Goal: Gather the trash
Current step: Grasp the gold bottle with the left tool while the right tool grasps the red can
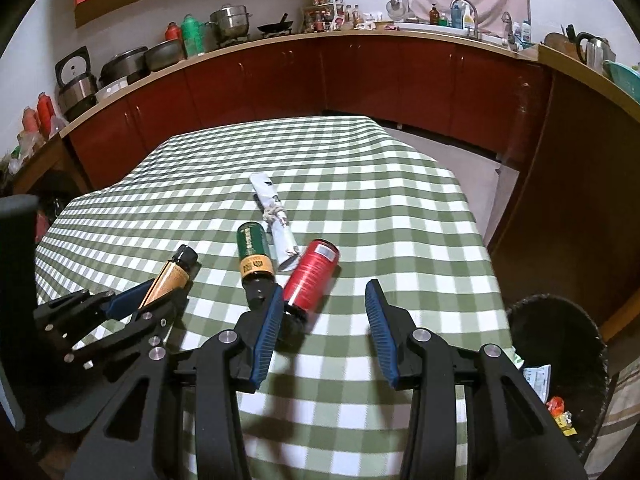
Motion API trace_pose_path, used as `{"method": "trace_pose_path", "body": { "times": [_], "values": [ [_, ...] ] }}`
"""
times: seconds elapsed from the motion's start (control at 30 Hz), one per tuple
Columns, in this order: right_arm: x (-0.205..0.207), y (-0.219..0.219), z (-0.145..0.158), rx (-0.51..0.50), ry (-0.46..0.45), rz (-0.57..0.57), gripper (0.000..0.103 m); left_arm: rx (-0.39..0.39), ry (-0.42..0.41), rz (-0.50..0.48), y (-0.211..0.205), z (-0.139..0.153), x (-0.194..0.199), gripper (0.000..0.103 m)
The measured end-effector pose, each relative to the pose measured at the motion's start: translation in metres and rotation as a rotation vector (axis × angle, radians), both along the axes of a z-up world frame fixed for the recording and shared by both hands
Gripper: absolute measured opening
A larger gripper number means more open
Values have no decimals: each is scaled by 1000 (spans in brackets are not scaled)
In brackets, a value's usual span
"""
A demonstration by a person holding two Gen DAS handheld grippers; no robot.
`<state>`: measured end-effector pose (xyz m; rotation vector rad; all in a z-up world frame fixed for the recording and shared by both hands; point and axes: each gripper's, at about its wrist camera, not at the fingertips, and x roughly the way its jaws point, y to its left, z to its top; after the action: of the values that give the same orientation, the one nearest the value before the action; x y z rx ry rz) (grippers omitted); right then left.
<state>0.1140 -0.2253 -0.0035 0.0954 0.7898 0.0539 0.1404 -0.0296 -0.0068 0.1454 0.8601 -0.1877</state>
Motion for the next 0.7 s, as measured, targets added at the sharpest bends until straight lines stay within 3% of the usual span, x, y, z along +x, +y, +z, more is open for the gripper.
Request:
{"method": "trace_pose_path", "body": {
  "times": [0.6,0.7],
  "values": [
    [23,15,-20,-24,80,-6,42,-8,6,86,45,-1,4,24],
    [23,17,-22,-27,83,1,31,-9,5,87,46,-1,3,24]
  ]
}}
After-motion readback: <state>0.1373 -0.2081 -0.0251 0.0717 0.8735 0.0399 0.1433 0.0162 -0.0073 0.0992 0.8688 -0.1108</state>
